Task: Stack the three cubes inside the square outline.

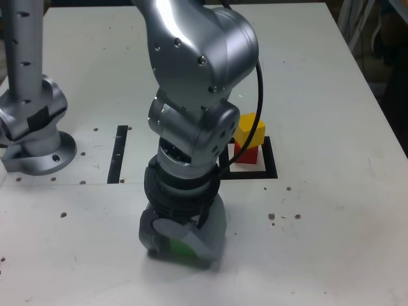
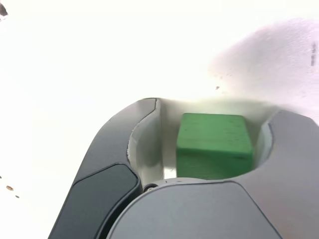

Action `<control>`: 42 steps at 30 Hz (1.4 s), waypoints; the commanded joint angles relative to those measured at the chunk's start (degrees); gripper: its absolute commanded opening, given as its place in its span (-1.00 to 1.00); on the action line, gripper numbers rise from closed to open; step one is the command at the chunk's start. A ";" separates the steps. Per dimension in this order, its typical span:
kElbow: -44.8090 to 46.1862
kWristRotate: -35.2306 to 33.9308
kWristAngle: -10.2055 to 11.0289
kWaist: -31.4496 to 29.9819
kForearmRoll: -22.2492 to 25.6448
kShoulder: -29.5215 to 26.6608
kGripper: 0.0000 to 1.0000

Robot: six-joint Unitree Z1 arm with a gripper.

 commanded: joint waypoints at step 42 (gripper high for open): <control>-26.88 20.64 7.20 21.82 33.20 -7.15 -0.41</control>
